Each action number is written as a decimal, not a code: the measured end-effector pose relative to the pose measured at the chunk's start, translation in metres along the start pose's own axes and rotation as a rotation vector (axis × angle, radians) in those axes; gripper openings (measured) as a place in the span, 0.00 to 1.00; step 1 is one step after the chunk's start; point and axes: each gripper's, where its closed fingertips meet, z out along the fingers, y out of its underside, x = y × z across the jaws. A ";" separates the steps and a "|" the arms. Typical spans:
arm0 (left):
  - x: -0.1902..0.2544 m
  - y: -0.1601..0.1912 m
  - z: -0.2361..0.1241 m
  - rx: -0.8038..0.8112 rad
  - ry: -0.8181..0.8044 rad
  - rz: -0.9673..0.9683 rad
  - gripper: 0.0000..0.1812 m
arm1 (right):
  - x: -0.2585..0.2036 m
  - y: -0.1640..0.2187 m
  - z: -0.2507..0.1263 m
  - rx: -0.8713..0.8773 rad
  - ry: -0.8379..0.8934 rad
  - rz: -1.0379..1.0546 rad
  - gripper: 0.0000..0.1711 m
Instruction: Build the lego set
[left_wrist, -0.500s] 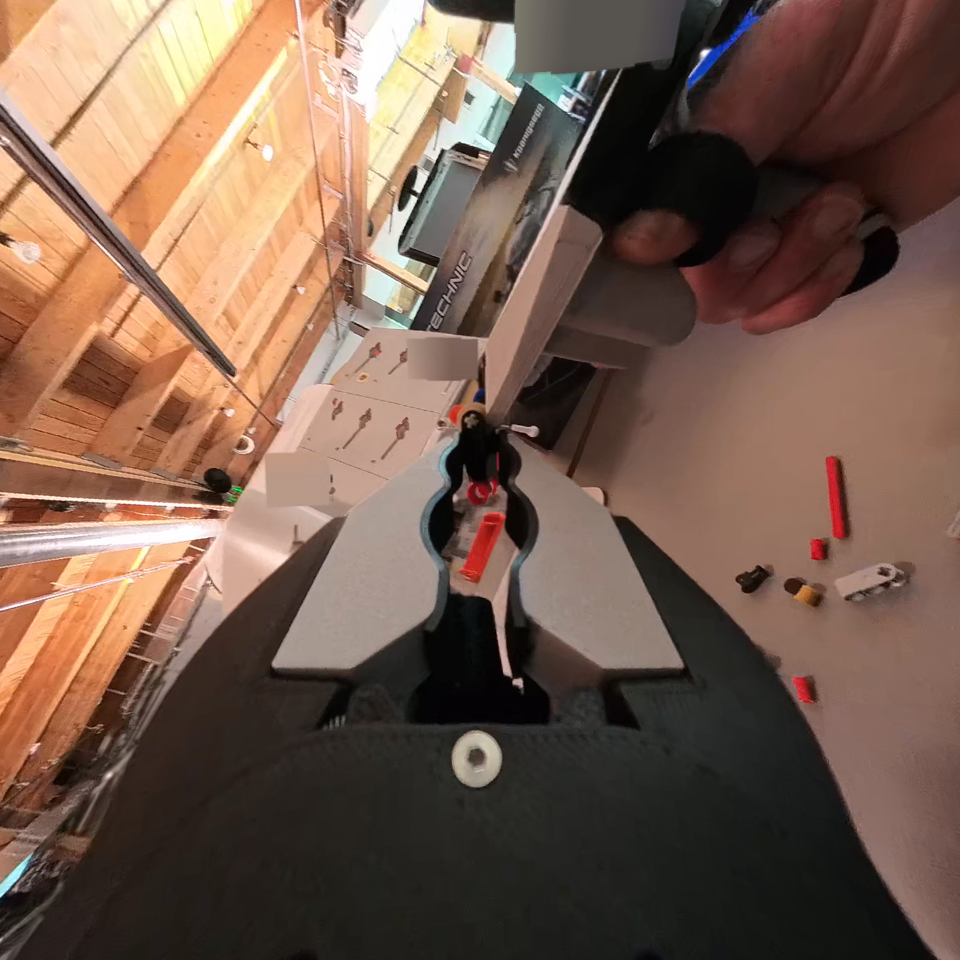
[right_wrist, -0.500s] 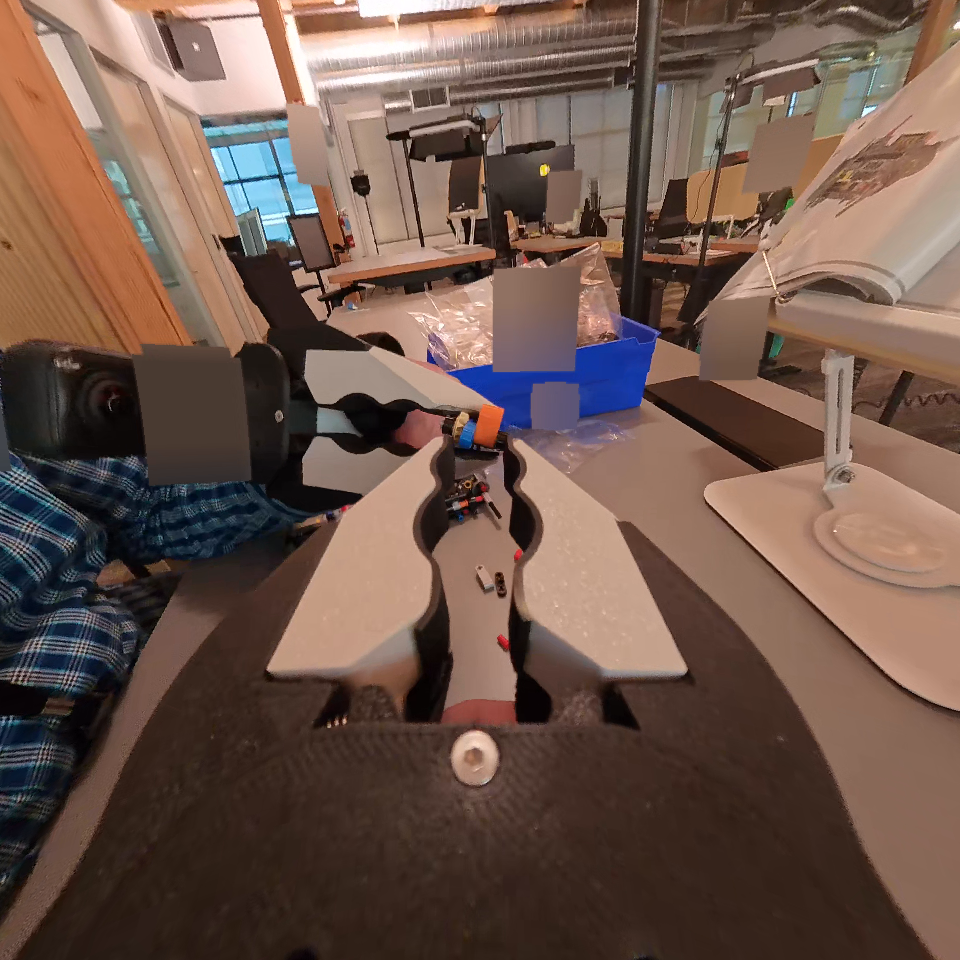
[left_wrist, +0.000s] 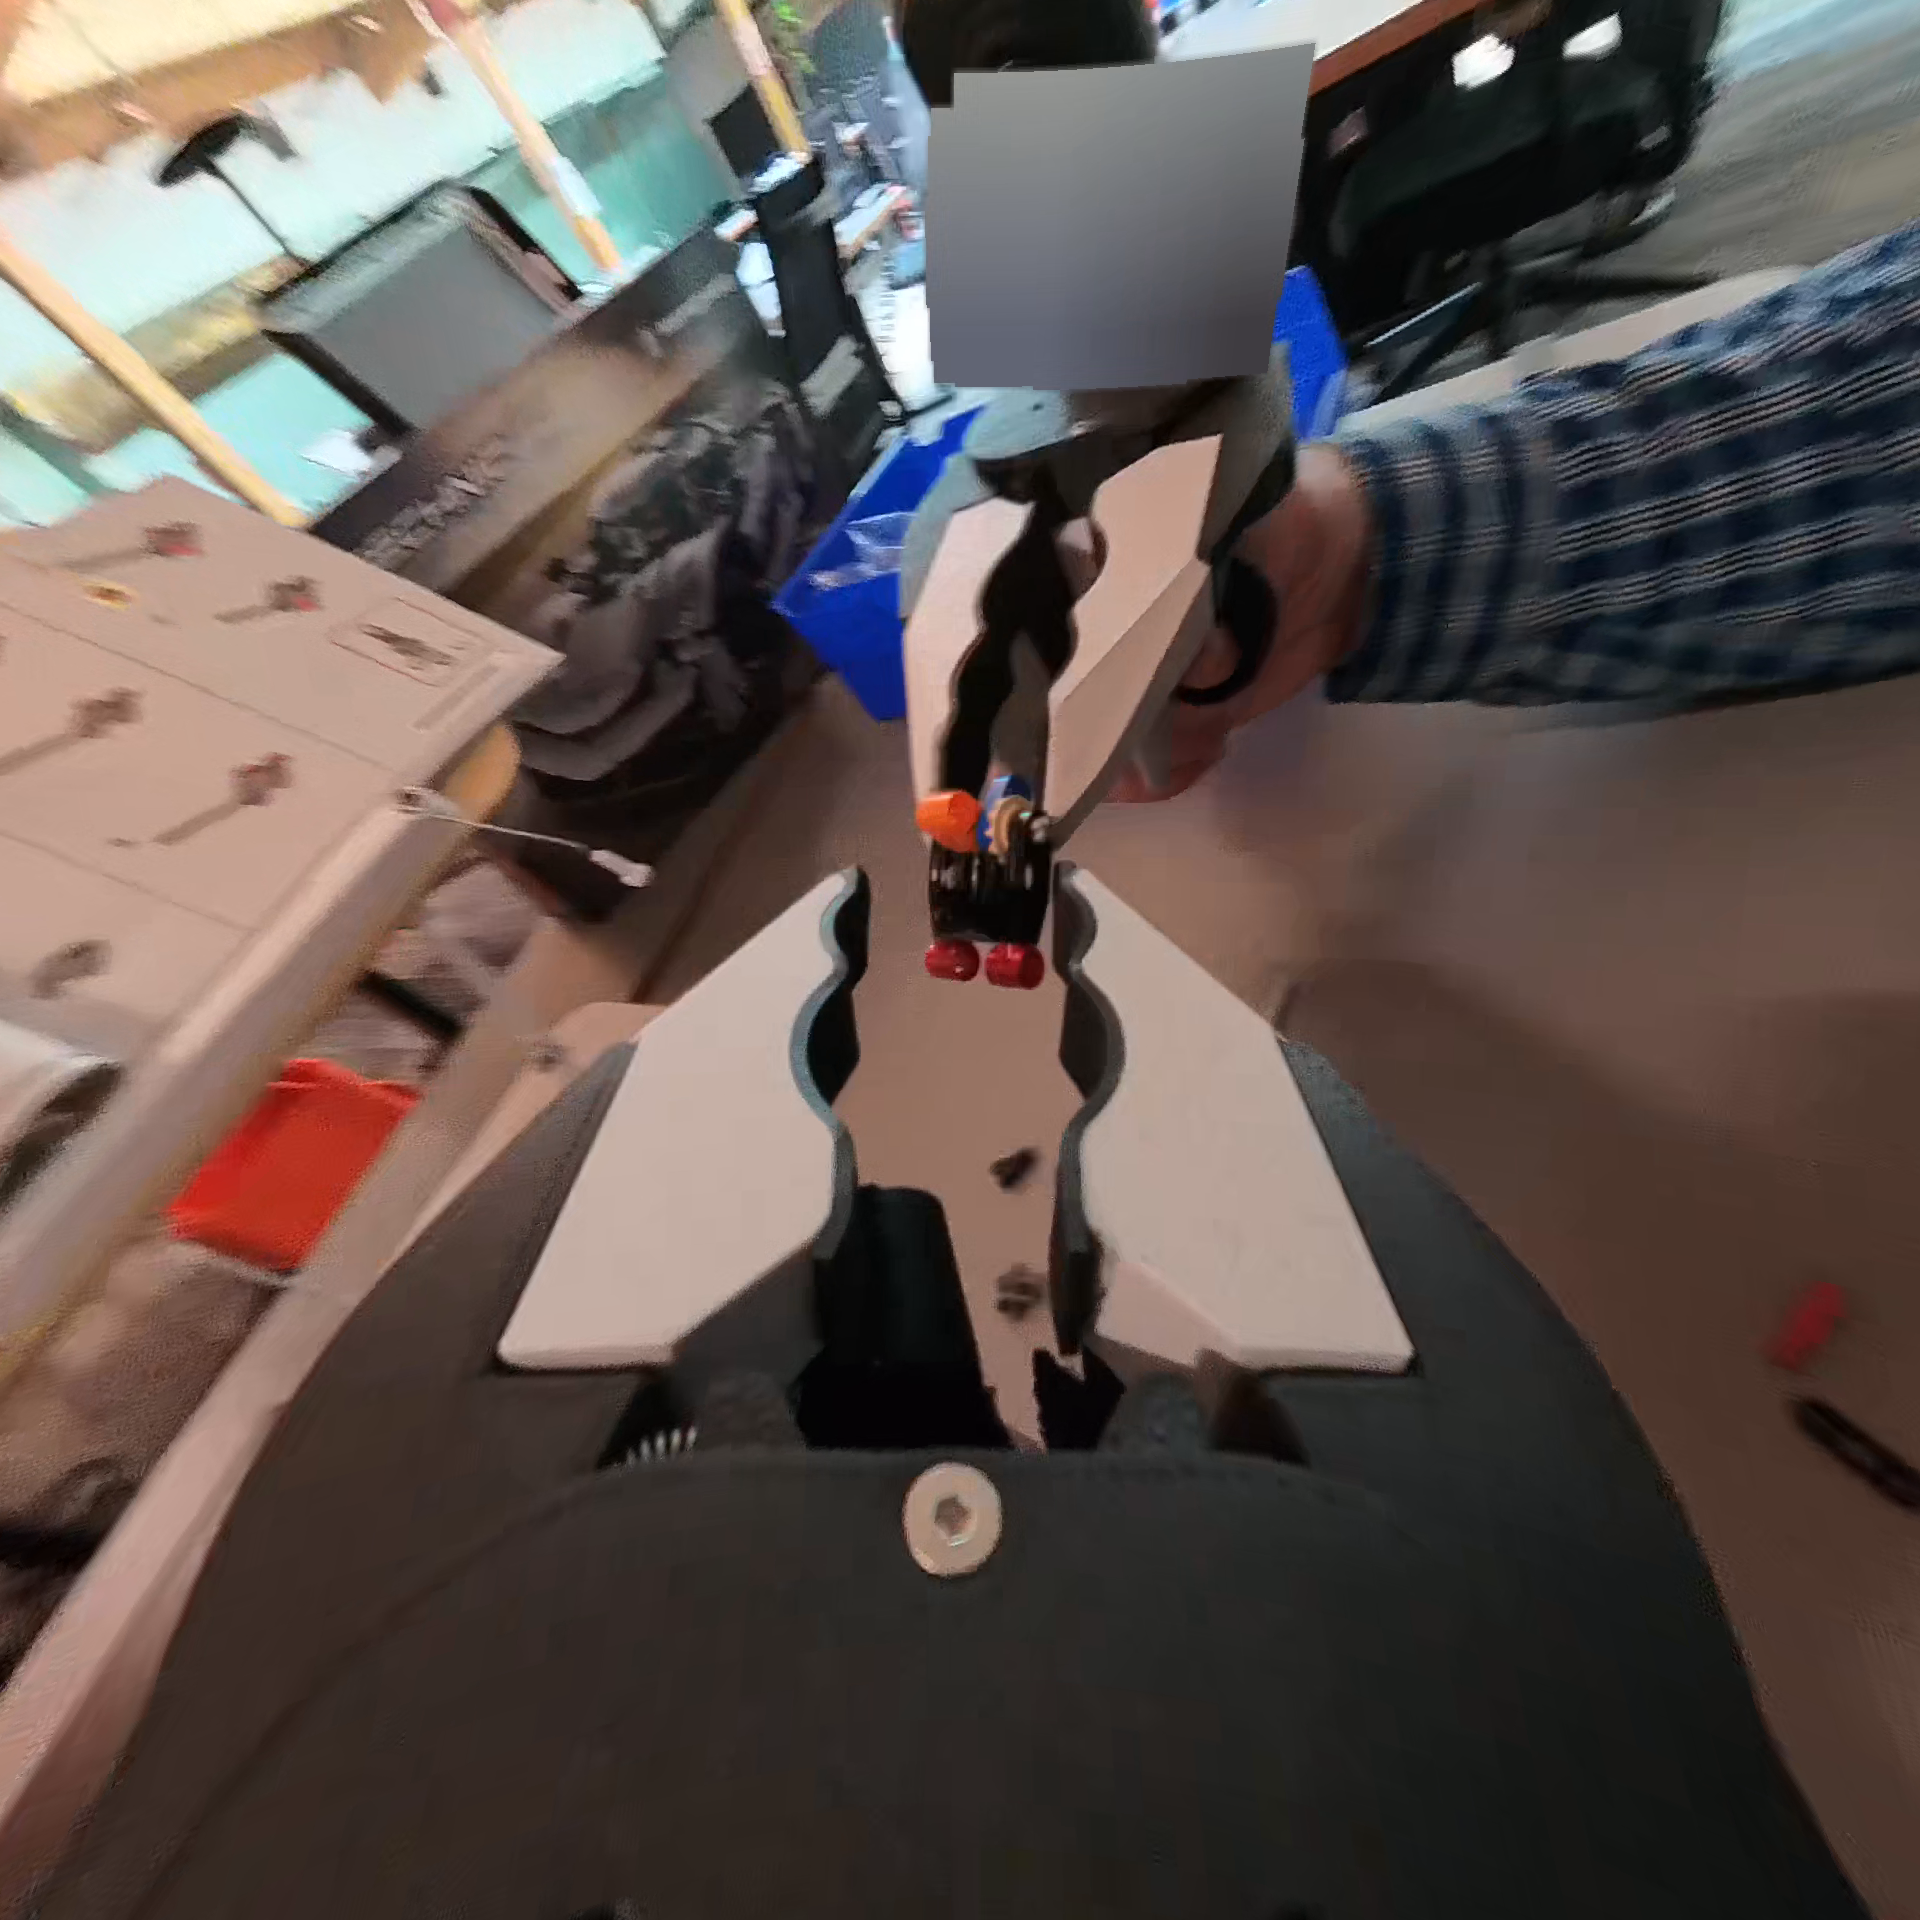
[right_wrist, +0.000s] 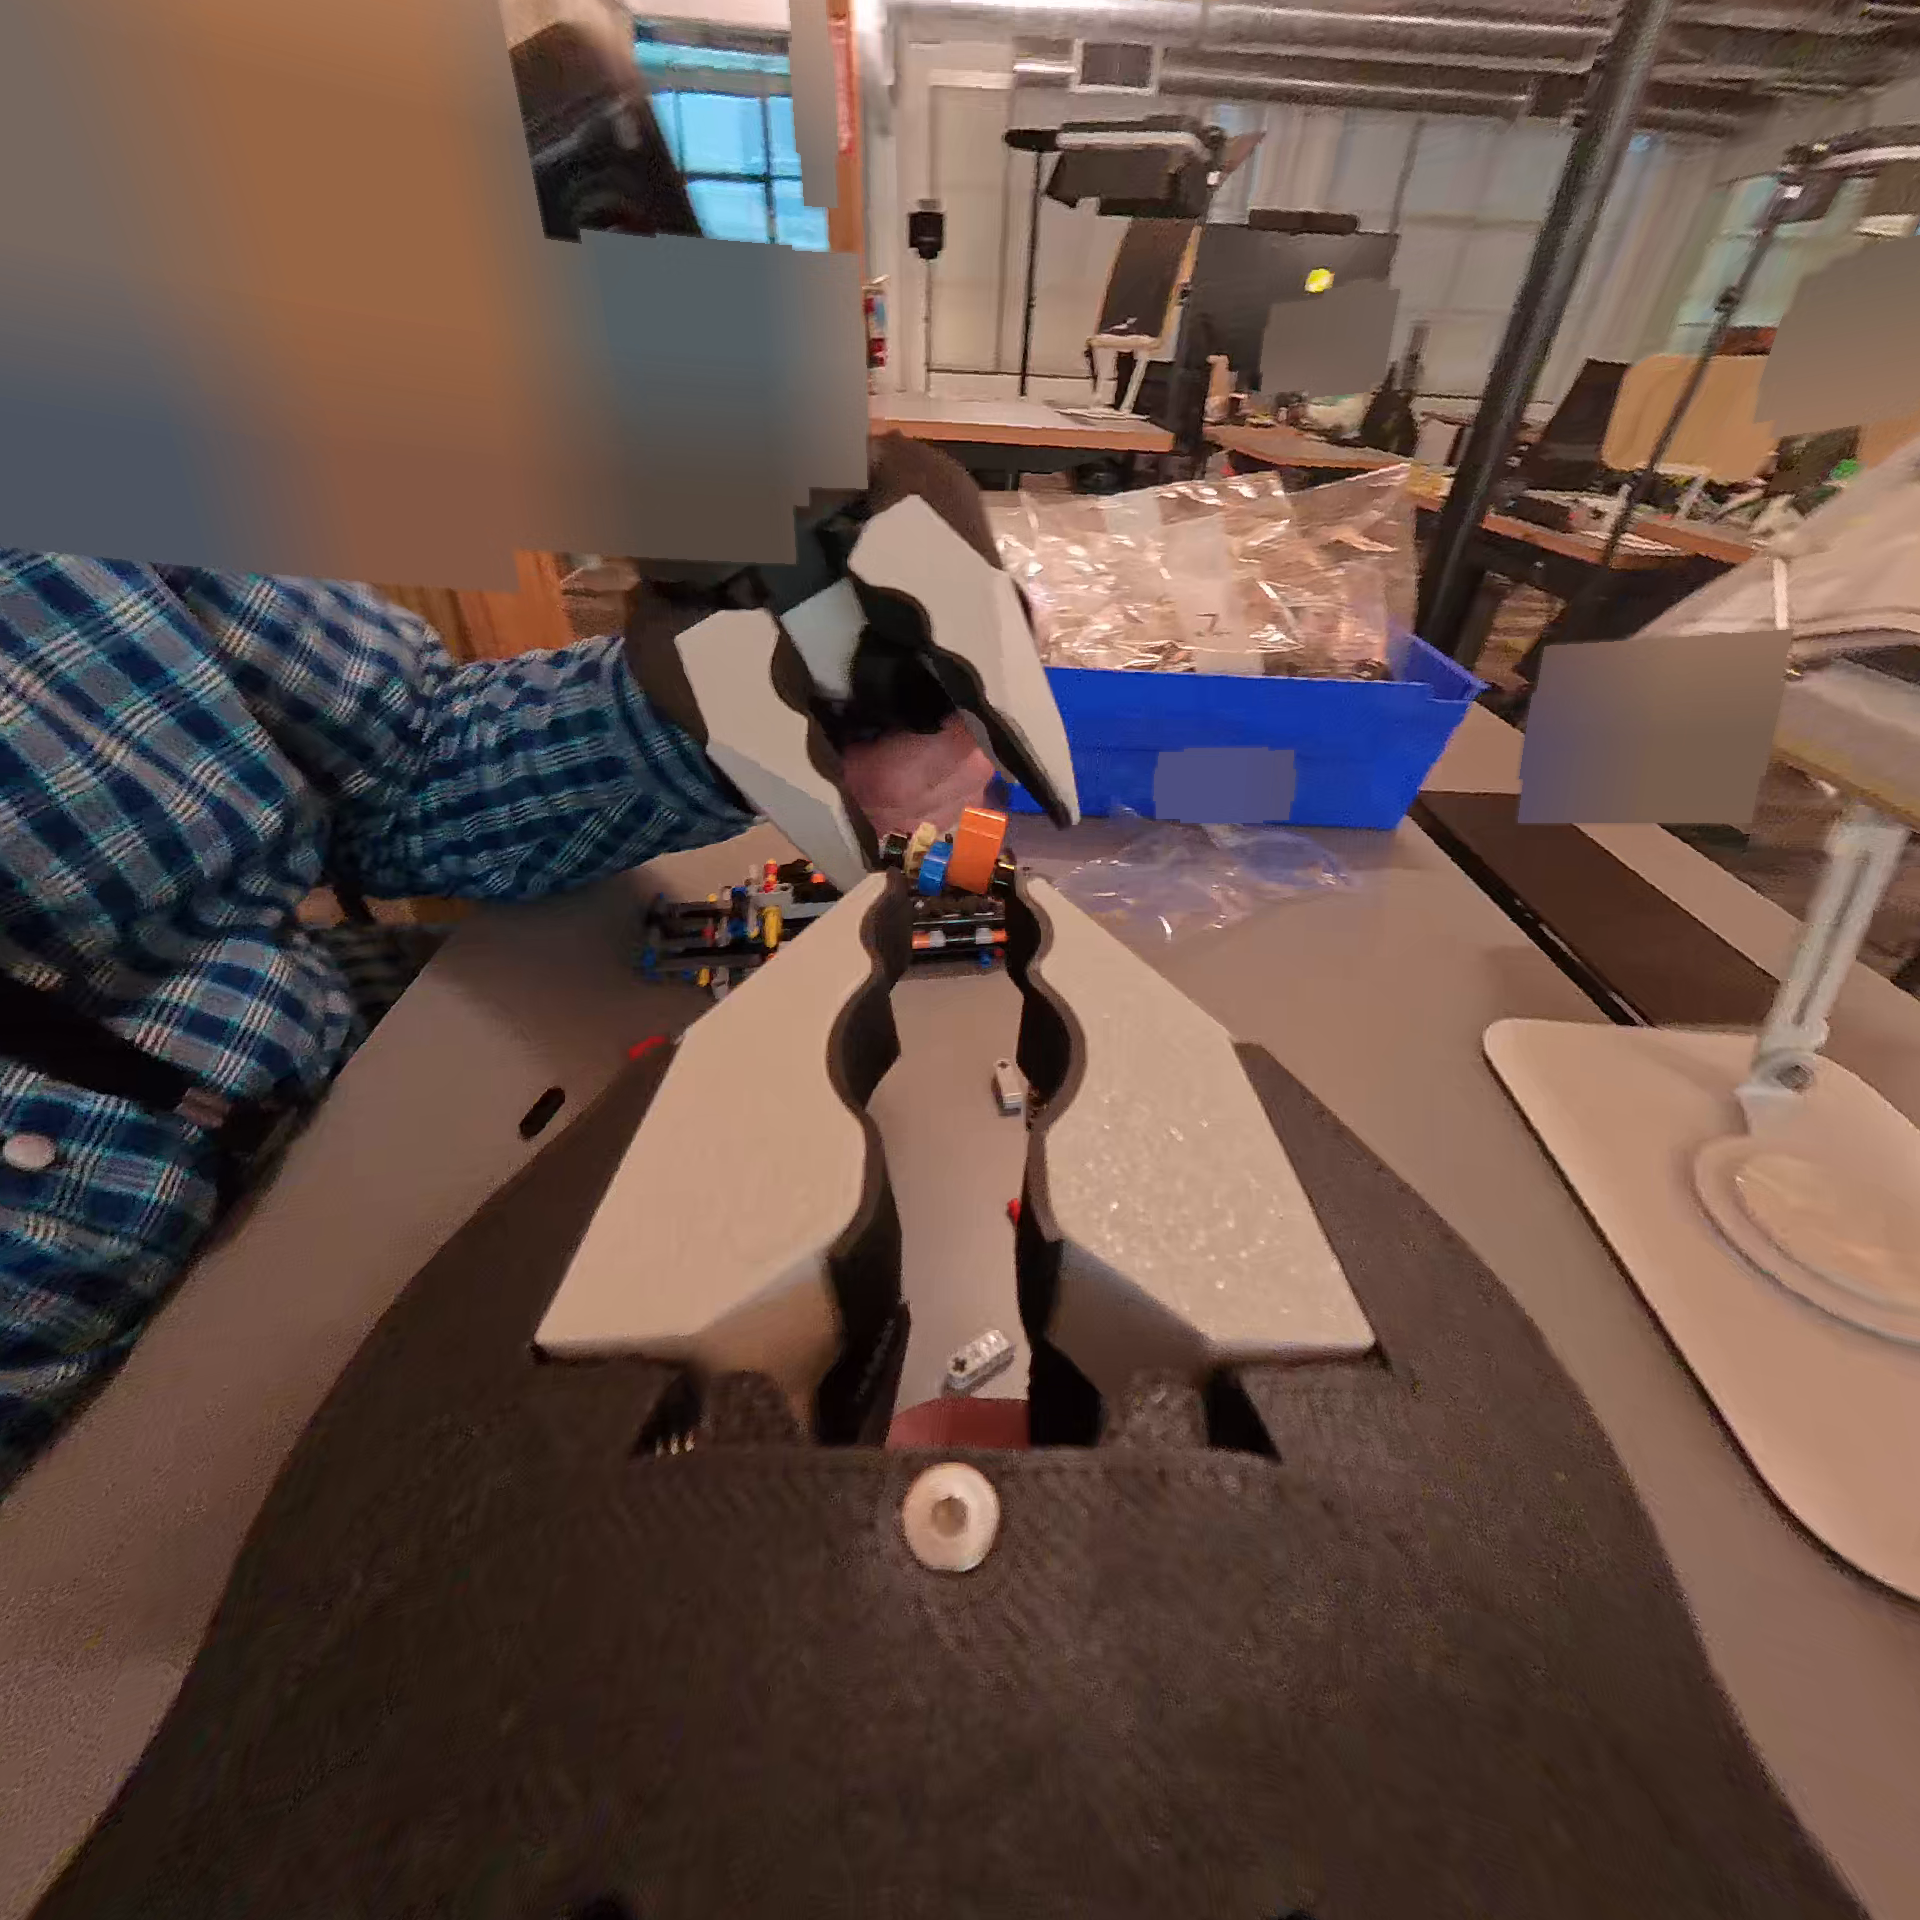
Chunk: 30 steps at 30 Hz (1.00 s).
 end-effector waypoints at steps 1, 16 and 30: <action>0.007 0.001 0.000 -0.003 0.049 -0.024 0.17 | -0.005 0.001 0.001 -0.005 -0.022 -0.023 0.09; 0.041 -0.020 -0.006 0.116 0.326 -0.229 0.13 | -0.037 -0.007 -0.010 0.027 -0.186 -0.104 0.09; -0.006 0.011 -0.013 -0.102 -0.004 -0.096 0.13 | -0.003 0.064 -0.032 -0.437 0.153 -0.035 0.06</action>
